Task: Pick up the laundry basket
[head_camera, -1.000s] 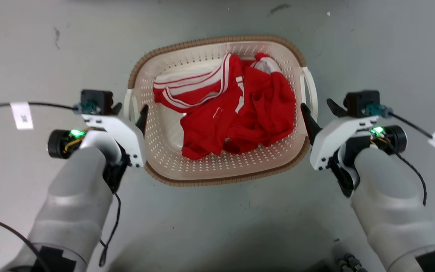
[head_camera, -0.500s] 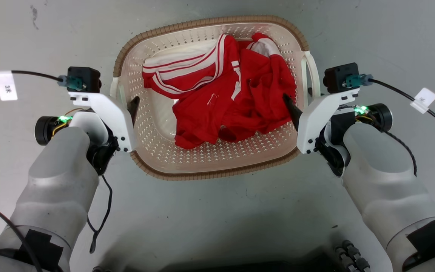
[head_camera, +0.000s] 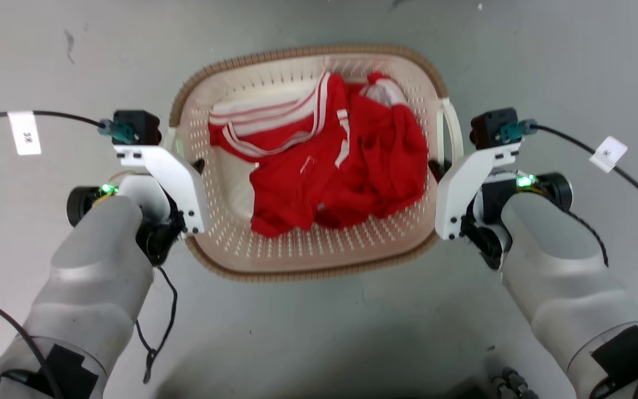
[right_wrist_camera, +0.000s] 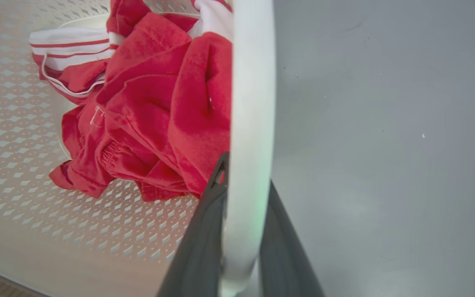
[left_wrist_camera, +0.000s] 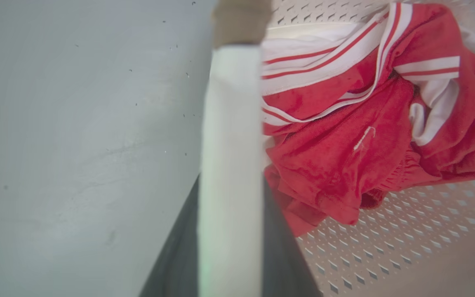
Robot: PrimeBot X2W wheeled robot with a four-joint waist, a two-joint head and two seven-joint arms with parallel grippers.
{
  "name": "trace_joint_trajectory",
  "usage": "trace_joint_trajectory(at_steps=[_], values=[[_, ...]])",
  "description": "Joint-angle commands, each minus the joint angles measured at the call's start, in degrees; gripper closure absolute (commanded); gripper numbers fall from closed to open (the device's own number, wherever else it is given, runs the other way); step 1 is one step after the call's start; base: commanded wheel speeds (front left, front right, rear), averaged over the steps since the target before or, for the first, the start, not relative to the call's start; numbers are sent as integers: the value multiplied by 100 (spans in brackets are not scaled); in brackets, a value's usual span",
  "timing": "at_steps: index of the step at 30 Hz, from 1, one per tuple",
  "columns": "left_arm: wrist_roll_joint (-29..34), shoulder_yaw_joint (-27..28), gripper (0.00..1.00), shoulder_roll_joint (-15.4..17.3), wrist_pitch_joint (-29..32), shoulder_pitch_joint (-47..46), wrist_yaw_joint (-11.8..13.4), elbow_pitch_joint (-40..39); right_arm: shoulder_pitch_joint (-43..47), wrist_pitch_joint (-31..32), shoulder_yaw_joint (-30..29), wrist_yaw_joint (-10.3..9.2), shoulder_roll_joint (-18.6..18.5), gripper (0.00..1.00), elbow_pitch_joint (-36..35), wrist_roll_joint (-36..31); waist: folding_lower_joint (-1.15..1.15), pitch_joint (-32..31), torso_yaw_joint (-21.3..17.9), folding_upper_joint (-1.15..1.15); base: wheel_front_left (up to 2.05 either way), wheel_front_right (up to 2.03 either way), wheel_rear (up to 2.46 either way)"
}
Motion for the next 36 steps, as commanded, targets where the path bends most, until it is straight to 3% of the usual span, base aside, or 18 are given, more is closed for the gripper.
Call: trace_joint_trajectory(at_steps=[1,19,36], values=[[-76,-120,100,-62,87,113,-27,-1,75,101,85,16,18,100,4,92,0,-257,14,0,0,0,0],[-1321,-935,100,-360,1545,770,-53,22,836,1935,365,16,-265,100,183,1160,0,-2612,149,0,0,0,0],[-2009,-1130,100,-550,2726,695,-55,381,739,3539,309,15,-437,100,385,1761,0,-4092,204,0,0,0,0]])
